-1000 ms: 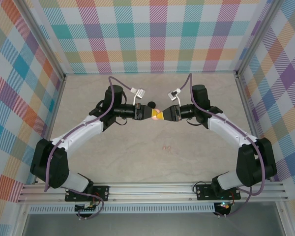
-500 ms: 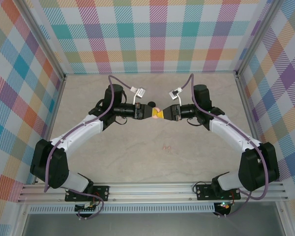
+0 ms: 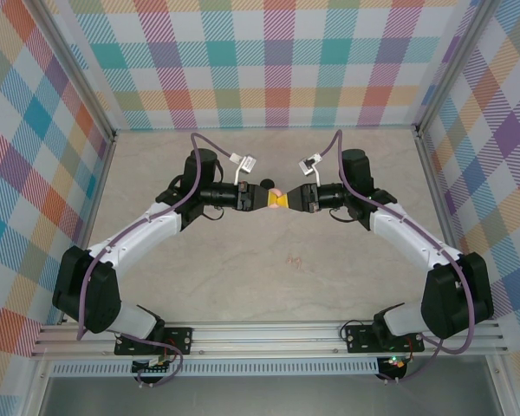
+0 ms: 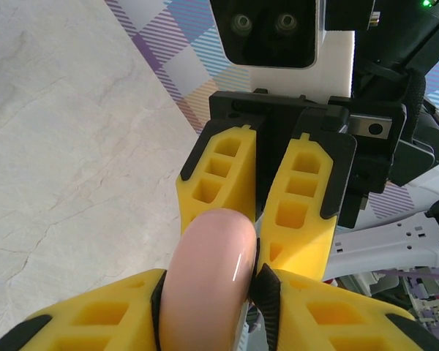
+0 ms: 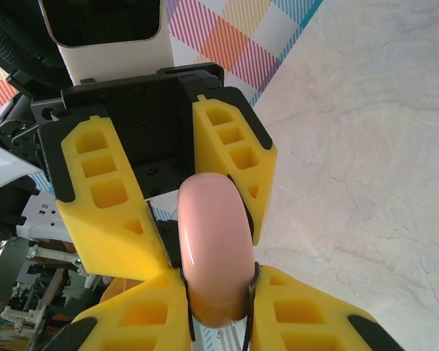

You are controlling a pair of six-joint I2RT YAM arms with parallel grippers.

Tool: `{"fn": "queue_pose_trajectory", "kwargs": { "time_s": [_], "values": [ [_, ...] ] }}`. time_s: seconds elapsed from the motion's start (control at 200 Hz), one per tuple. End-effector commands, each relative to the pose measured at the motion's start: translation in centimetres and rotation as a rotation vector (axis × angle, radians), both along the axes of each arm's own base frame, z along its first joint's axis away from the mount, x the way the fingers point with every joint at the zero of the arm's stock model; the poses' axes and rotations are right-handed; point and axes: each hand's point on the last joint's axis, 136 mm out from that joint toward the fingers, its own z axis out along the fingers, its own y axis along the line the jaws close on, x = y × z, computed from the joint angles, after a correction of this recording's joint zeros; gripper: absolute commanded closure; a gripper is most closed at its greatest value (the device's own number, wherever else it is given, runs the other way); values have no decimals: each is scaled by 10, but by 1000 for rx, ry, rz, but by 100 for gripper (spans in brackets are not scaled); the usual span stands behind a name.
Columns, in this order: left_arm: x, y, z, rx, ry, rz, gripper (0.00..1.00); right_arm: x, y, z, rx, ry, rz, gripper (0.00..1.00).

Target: Insert the wireless bluetooth earbuds into the charging case

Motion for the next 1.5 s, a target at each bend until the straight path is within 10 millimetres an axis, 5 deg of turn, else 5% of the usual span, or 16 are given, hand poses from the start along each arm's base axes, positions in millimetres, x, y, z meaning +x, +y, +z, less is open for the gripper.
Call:
{"fn": "queue_pose_trajectory", "kwargs": {
  "time_s": [0.0, 1.25, 1.495],
  "values": [
    [-24, -9, 5, -5, 18, -81, 57, 12, -3, 19, 17, -100, -59, 81],
    [-8, -9, 19, -35, -36, 10, 60, -16, -5, 20, 28, -87, 54, 78],
    [-9, -8, 21, -38, -41, 14, 68, -22, -5, 19, 29, -76, 88, 78]
  ]
}}
